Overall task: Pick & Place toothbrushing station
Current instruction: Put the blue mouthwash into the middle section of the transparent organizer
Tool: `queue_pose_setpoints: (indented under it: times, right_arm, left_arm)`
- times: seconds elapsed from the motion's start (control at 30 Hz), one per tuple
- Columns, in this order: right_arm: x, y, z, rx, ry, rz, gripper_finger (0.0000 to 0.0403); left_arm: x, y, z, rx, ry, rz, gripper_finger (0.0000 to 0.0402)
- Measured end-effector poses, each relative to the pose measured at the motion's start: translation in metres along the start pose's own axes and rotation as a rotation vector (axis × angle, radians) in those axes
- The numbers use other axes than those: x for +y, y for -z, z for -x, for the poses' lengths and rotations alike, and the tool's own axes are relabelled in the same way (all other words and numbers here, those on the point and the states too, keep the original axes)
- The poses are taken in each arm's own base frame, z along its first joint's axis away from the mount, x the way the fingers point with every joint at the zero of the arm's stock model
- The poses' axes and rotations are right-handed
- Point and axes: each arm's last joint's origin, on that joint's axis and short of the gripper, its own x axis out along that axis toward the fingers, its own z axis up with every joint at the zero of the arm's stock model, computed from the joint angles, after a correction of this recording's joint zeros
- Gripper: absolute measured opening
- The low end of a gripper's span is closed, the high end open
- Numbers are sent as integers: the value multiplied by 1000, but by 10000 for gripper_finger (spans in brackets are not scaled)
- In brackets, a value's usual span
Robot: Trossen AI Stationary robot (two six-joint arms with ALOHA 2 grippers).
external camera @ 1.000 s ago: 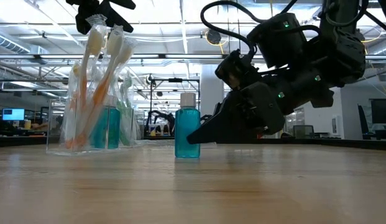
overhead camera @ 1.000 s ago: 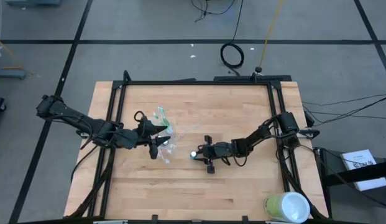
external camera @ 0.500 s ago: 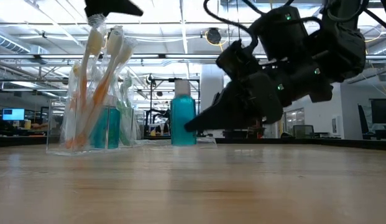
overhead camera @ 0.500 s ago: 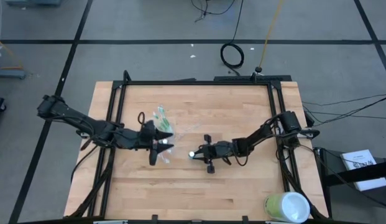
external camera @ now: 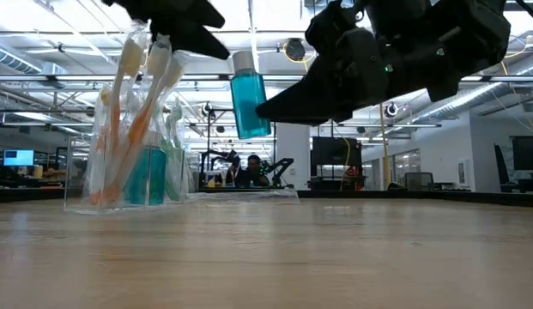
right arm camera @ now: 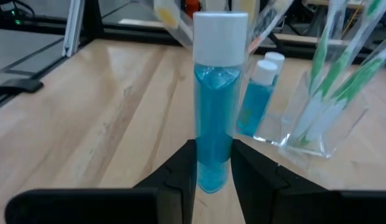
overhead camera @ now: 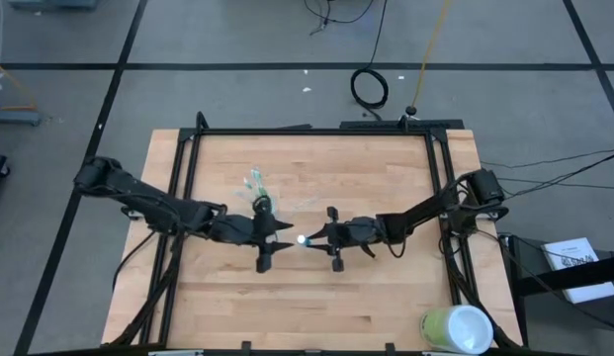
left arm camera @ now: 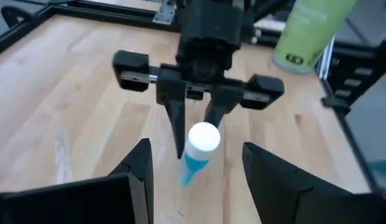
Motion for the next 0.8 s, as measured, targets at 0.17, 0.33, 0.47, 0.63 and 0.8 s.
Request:
queue_pose_setpoints:
  times: [0.17,0.33,0.47,0.63,0.8]
  right_arm:
    - [-1,0,0,0,22,-1,83]
    - [-1,1,0,10,24,1,83]
    - [-1,0,0,5,19,3,71]
    - [-1,7,0,69,18,15,32]
    - [1,11,-6,90,-18,7,40]
  left_arm:
    - [-8,-13,-12,84,-24,-86,168]
    - [-13,-18,-26,159,-39,-145,168]
    - [-11,-11,-37,210,-60,-154,168]
    - [-8,-11,-36,220,-71,-142,168]
    - [-7,-20,-24,176,-80,-131,168]
